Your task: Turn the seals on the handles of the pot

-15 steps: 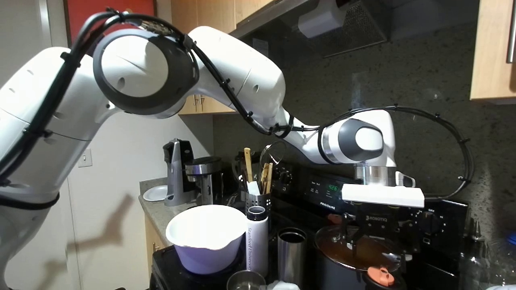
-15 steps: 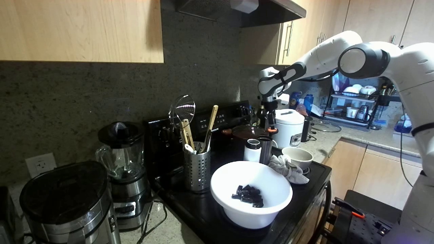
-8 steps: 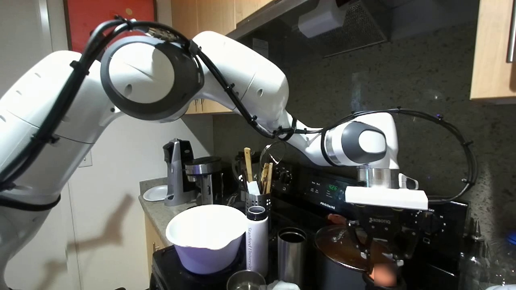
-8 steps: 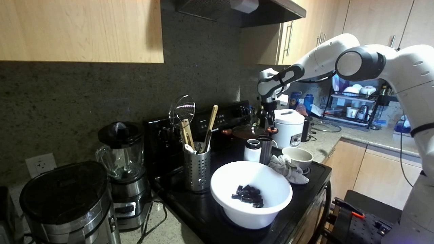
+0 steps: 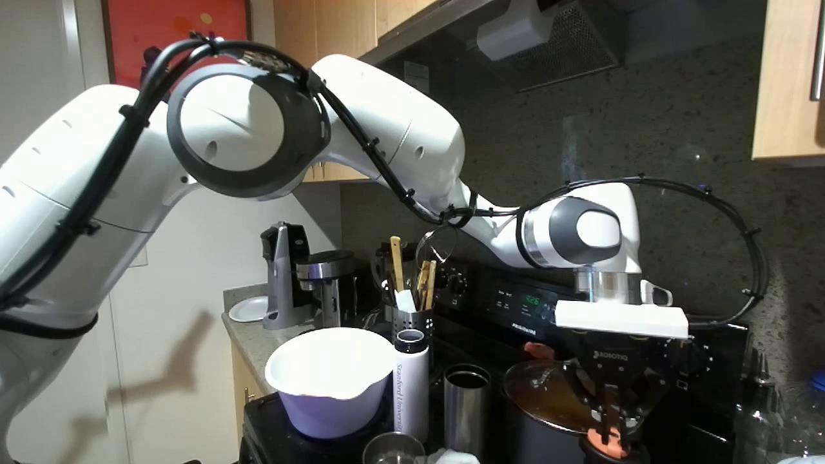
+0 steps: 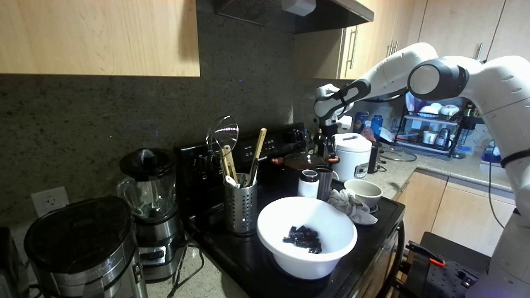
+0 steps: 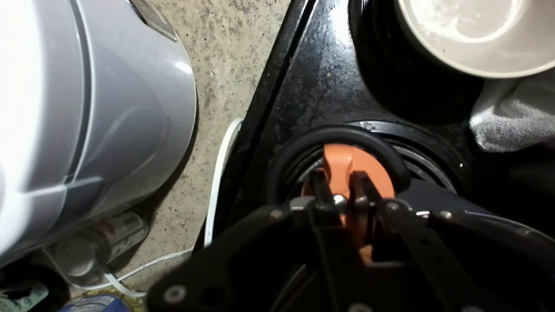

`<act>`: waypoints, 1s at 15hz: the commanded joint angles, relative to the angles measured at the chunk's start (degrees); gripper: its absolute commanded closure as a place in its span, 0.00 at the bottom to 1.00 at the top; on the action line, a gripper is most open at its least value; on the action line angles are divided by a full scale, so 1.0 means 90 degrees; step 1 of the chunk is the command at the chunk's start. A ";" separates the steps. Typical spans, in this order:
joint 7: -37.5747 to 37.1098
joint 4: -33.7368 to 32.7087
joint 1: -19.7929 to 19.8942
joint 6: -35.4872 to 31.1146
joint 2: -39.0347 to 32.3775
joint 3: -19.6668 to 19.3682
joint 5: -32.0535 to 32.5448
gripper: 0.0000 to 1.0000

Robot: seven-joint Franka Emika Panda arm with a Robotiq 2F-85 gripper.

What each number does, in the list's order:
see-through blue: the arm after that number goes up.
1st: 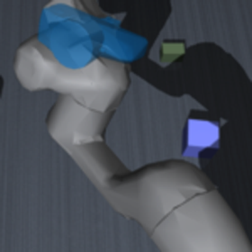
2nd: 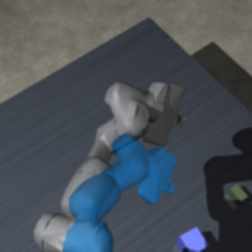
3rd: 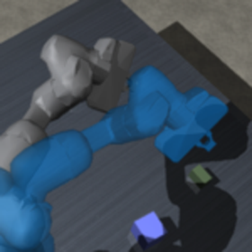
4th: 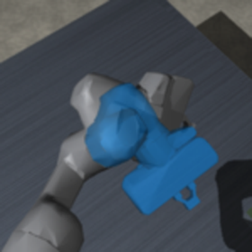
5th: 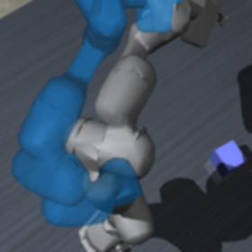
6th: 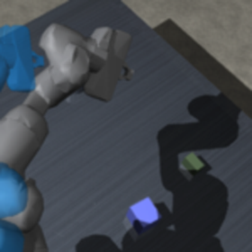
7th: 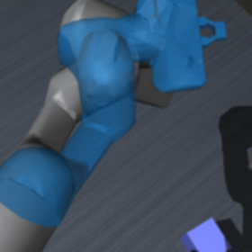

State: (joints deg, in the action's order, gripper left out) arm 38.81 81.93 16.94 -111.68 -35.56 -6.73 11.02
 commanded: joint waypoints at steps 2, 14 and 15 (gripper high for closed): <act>-0.0264 -0.0224 -0.0013 0.0171 -0.0100 -0.0019 0.0033 0.95; 0.1156 -0.0696 0.0065 0.0213 -0.0362 0.0131 0.0075 0.95; 0.1380 -0.0766 0.0074 0.0250 -0.0393 0.0157 0.0058 0.95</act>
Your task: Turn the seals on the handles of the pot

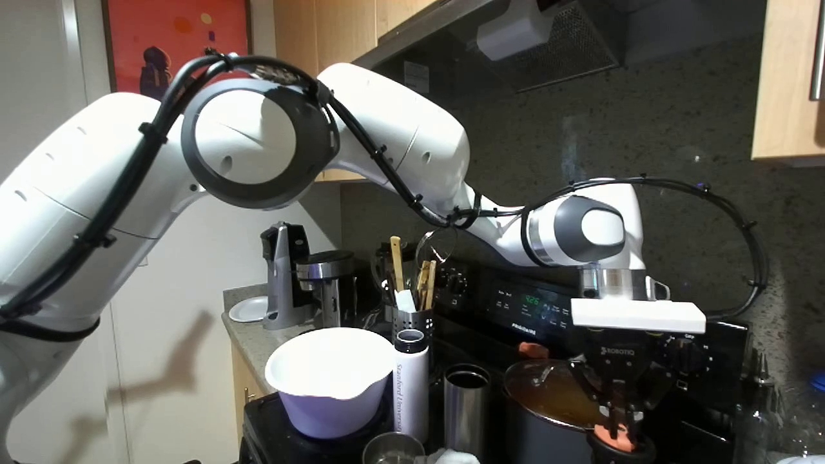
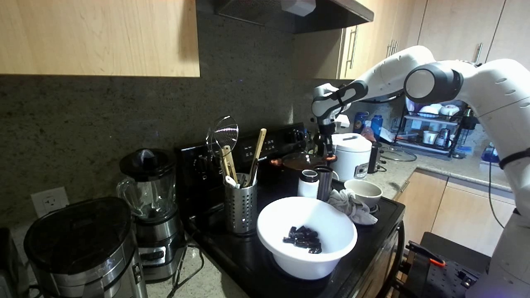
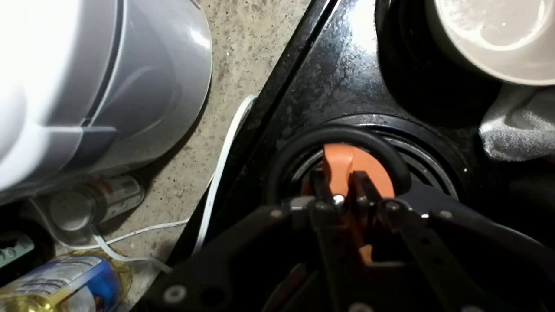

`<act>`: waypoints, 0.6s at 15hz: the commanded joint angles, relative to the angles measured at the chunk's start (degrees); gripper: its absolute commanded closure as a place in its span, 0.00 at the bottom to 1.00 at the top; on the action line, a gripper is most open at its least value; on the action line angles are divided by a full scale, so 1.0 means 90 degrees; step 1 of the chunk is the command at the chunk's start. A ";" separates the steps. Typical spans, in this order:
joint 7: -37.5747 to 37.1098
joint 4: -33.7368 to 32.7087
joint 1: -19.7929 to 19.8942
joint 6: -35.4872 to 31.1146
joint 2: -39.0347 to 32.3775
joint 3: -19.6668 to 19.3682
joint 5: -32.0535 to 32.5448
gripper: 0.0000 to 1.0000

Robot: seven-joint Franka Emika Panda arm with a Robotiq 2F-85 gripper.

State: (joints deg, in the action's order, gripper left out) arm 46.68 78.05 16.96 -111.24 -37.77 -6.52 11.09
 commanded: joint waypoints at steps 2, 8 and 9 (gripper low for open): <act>0.1003 -0.0455 0.0095 0.0239 -0.0196 0.0176 0.0027 0.95; 0.2717 -0.0647 0.0233 0.0270 -0.0286 0.0317 -0.0073 0.95; 0.2999 -0.0663 0.0258 0.0250 -0.0300 0.0330 -0.0086 0.95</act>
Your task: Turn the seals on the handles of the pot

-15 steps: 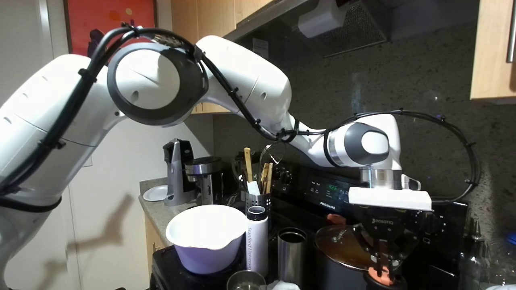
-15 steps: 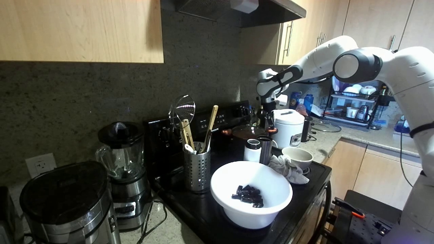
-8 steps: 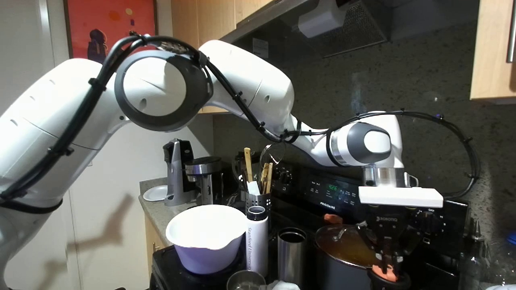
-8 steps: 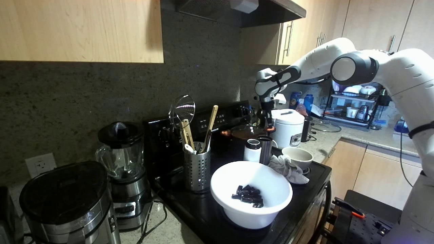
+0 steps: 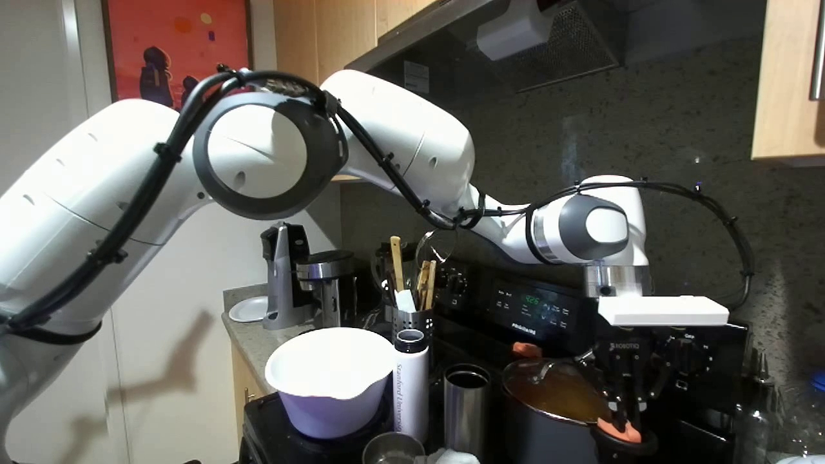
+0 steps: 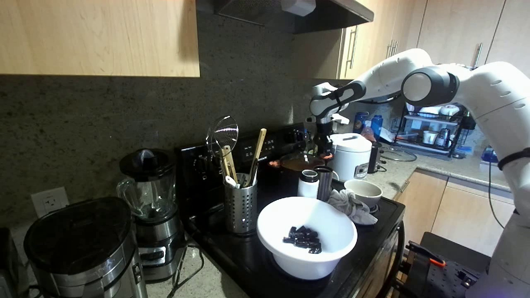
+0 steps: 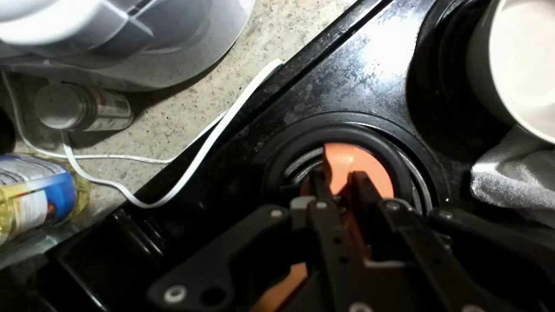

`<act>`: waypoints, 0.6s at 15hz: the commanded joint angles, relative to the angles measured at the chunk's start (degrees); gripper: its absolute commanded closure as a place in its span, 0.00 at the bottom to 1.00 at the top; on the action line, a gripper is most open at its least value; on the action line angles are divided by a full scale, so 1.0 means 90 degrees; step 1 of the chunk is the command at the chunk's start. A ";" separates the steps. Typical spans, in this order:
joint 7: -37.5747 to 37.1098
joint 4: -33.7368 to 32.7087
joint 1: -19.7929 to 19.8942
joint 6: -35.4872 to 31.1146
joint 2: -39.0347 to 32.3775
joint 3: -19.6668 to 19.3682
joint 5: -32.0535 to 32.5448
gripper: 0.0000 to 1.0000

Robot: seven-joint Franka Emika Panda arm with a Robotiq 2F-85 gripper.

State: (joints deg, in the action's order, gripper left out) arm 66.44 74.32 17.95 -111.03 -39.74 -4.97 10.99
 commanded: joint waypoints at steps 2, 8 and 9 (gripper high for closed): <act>0.1424 -0.0293 0.0210 0.0220 -0.0115 0.0200 -0.0117 0.95; 0.3079 -0.0399 0.0315 0.0230 -0.0173 0.0286 -0.0269 0.95; 0.3319 -0.0416 0.0316 0.0222 -0.0180 0.0285 -0.0289 0.95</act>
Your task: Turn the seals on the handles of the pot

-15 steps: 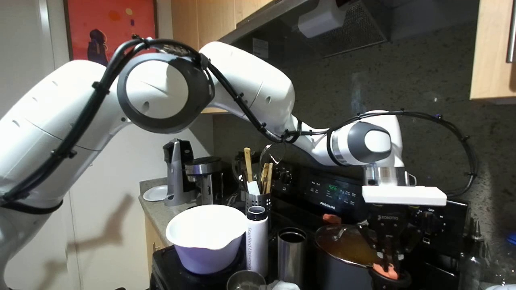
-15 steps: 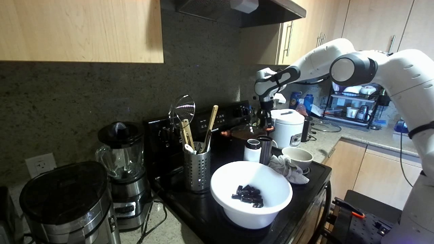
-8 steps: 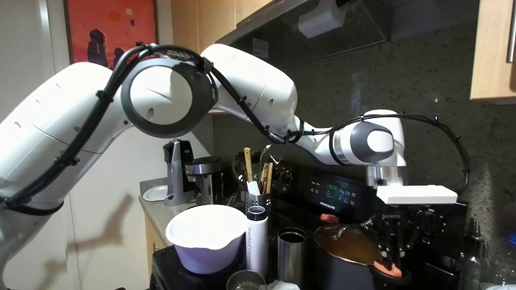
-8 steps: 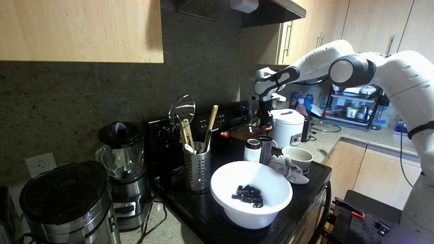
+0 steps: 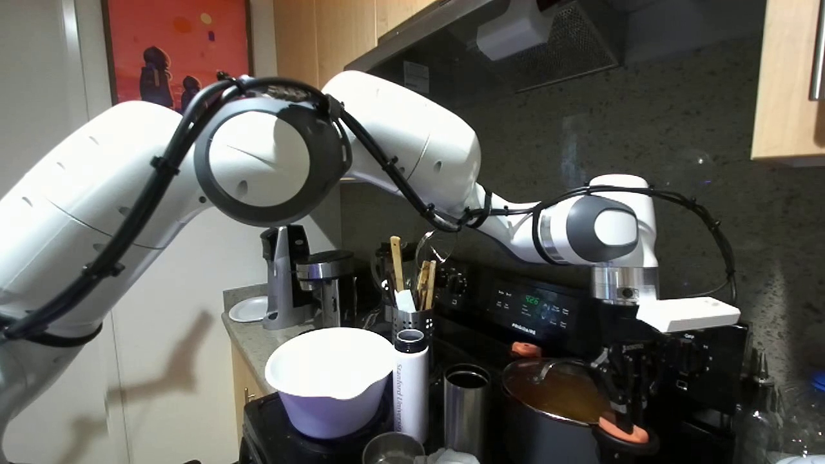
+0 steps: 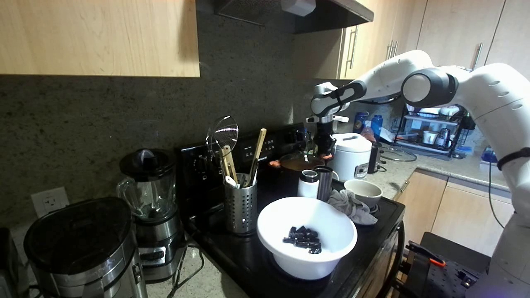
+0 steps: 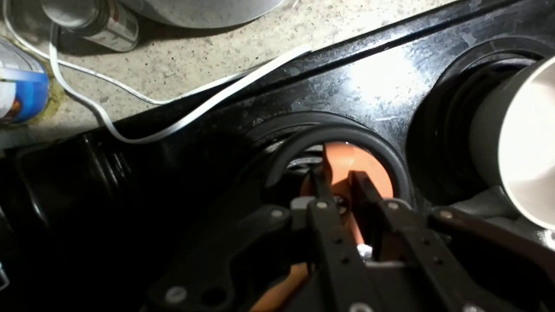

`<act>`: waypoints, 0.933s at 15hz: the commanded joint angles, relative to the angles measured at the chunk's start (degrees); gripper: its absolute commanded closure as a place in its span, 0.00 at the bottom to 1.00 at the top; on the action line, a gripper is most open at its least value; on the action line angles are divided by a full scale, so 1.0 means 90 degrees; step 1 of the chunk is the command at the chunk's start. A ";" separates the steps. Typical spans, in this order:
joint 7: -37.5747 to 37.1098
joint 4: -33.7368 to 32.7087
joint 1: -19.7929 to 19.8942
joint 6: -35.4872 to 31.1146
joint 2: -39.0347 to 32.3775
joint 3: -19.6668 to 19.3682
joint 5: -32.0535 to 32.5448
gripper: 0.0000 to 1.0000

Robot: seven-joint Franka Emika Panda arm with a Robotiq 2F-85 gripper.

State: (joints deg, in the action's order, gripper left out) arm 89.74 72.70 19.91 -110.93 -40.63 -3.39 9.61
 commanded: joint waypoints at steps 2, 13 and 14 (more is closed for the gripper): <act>0.1202 -0.0265 0.0110 0.0199 -0.0092 0.0115 -0.0188 0.95; 0.3851 -0.0730 0.0269 0.0678 -0.0349 0.0181 -0.0651 0.95; 0.4074 -0.0779 0.0278 0.0740 -0.0372 0.0190 -0.0672 0.95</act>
State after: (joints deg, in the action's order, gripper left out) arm 120.80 68.94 21.64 -108.19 -42.54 -2.68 4.95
